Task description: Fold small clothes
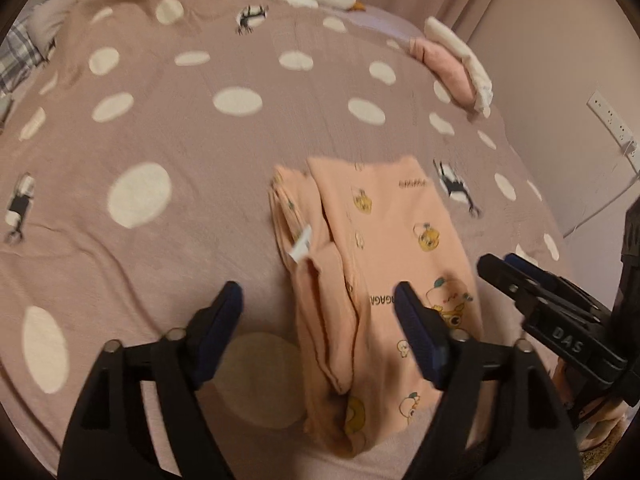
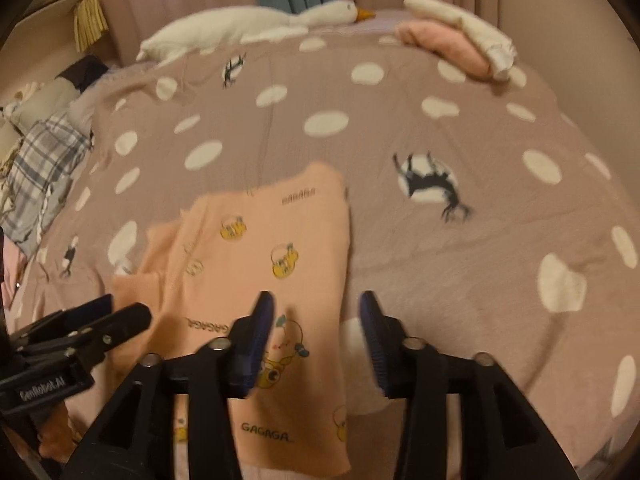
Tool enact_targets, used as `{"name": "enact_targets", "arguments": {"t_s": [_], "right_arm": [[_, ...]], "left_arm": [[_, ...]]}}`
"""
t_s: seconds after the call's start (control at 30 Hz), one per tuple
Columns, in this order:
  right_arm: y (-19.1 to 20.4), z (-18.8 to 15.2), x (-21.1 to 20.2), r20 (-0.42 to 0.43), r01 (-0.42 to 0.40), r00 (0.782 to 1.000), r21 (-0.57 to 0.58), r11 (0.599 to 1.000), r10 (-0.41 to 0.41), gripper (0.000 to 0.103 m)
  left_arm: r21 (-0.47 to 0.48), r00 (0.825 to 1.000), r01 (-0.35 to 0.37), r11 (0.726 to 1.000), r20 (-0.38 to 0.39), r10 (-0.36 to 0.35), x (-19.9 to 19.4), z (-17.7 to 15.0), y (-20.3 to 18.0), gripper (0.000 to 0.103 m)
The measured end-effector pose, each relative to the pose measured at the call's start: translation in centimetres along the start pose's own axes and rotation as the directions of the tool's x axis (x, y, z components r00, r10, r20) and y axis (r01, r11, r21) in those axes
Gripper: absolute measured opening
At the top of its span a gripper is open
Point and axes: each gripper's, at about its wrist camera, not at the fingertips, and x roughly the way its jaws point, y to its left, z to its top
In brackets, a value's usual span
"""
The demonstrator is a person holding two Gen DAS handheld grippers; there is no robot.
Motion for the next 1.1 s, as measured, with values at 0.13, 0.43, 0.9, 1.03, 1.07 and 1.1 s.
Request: {"name": "enact_targets", "arguments": {"t_s": [0.13,0.43,0.9,1.03,1.07,1.1], "right_arm": [[0.3,0.7,-2.3,0.06,-0.028,0.998,-0.003,1.0,0.028,0.069],[1.6,0.8,-6.5,0.19,-0.017,0.982,-0.028,0.999,0.022,0.097],[3.0,-0.5,-7.3,0.191,0.001,0.982,-0.058,0.998,0.01,0.098],[3.1,-0.9,-7.1,0.181,0.009,0.984,-0.062,0.998,0.002,0.098],[3.1,-0.9,-7.1,0.179,0.01,0.984,-0.062,0.998,0.001,0.098],[3.1,-1.0,-7.1,0.178,0.01,0.984,-0.062,0.998,0.001,0.098]], "left_arm": [[0.011,0.997,-0.008,1.0,0.076,0.007,-3.0,0.6,0.1,0.098],[0.055,0.982,-0.047,0.997,0.184,0.036,-7.6,0.9,-0.4,0.103],[0.063,0.987,-0.054,0.997,0.152,0.044,-8.6,-1.5,-0.8,0.103],[0.07,0.988,-0.071,0.995,0.143,0.06,-8.7,-1.9,-0.9,0.103],[0.072,0.988,-0.075,0.995,0.143,0.064,-8.7,-2.0,-0.9,0.103],[0.075,0.987,-0.083,0.994,0.143,0.072,-8.8,-2.1,-1.0,0.103]]}}
